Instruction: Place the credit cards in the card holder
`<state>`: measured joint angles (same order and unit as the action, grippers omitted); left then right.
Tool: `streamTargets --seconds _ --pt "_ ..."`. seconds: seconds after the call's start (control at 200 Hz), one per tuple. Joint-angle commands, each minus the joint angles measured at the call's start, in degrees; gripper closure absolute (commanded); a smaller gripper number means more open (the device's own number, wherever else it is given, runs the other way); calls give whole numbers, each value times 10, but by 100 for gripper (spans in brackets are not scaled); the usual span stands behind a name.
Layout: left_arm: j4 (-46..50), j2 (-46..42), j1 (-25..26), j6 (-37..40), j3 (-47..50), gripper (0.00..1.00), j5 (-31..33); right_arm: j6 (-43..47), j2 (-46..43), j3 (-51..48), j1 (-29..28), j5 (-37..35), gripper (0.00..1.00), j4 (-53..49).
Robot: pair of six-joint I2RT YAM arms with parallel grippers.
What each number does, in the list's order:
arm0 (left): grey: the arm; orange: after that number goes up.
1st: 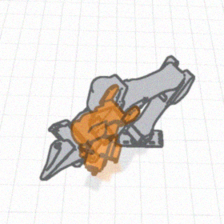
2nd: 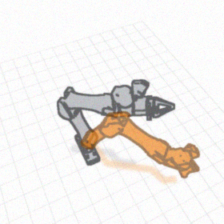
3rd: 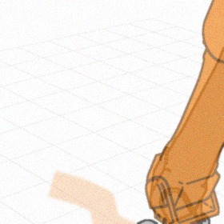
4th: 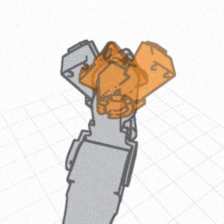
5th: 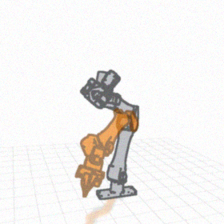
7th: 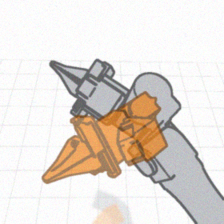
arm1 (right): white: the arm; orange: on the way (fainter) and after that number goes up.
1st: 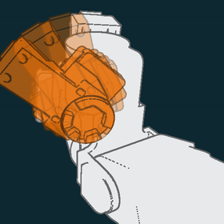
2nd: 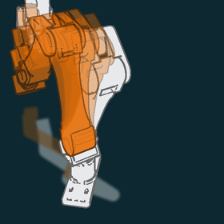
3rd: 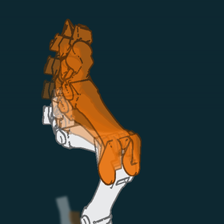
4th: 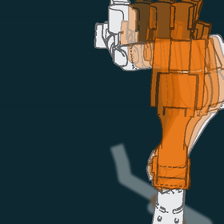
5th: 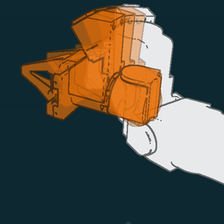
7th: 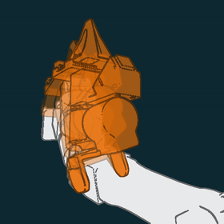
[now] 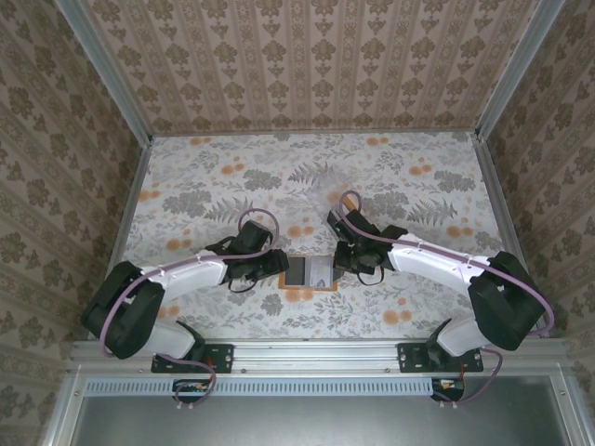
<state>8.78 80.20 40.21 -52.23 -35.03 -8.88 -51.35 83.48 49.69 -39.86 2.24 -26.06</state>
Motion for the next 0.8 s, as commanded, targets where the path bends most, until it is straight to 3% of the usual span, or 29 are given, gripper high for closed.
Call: streamTargets --seconds 0.0,0.465,0.795 --pt "-1 9 5 13 -16 45 -7 -16 -9 -8 -4 13 99 20" --pt "-6 34 12 13 -21 50 -12 -20 13 -16 -4 15 99 27" --pt "-10 39 15 12 -22 51 -11 -13 -20 -10 -5 -2 99 7"
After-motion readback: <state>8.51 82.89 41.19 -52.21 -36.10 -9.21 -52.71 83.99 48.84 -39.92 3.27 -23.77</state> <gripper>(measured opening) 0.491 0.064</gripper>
